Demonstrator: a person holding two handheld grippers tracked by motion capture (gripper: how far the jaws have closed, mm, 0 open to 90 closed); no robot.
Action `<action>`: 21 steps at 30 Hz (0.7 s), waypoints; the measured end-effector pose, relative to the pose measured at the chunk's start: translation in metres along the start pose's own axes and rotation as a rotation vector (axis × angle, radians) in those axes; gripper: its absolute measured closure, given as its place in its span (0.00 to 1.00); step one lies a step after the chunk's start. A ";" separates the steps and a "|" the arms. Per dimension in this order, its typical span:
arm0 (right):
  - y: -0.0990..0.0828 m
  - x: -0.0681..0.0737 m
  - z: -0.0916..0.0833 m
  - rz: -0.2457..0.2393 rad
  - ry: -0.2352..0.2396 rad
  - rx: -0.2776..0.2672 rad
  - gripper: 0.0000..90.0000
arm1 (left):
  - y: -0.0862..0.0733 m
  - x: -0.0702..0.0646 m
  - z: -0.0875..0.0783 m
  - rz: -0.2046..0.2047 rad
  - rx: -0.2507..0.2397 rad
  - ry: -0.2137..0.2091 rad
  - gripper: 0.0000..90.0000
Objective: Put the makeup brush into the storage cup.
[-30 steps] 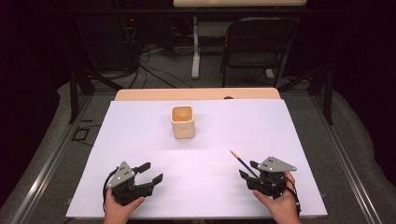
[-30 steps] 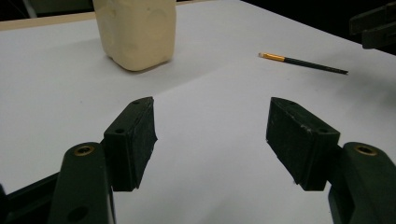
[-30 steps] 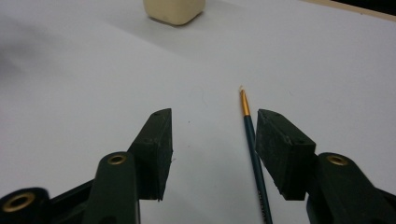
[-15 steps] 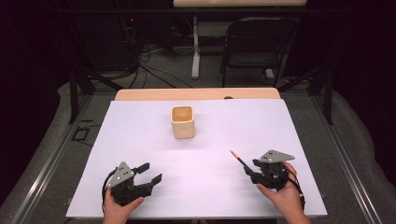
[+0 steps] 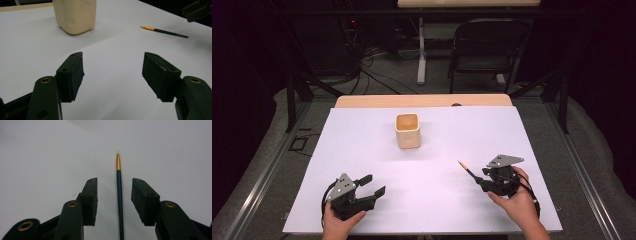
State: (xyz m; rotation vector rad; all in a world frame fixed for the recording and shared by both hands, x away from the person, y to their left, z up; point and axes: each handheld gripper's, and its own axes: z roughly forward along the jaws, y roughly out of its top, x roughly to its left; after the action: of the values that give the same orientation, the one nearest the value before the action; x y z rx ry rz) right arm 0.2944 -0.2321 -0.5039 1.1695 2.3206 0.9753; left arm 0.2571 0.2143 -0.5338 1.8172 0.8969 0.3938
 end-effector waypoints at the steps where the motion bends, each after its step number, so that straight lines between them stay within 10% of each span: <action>1: 0.001 -0.001 -0.001 -0.009 -0.001 0.015 0.62 | 0.000 0.000 0.000 -0.001 -0.001 -0.001 0.37; 21: 0.016 -0.007 0.005 -0.029 0.012 0.162 0.60 | 0.000 0.003 -0.001 -0.014 0.005 0.006 0.37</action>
State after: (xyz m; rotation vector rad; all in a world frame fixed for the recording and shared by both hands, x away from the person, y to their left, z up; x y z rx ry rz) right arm 0.3109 -0.2290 -0.4958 1.1895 2.4577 0.7980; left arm 0.2588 0.2174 -0.5343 1.8145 0.9151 0.3886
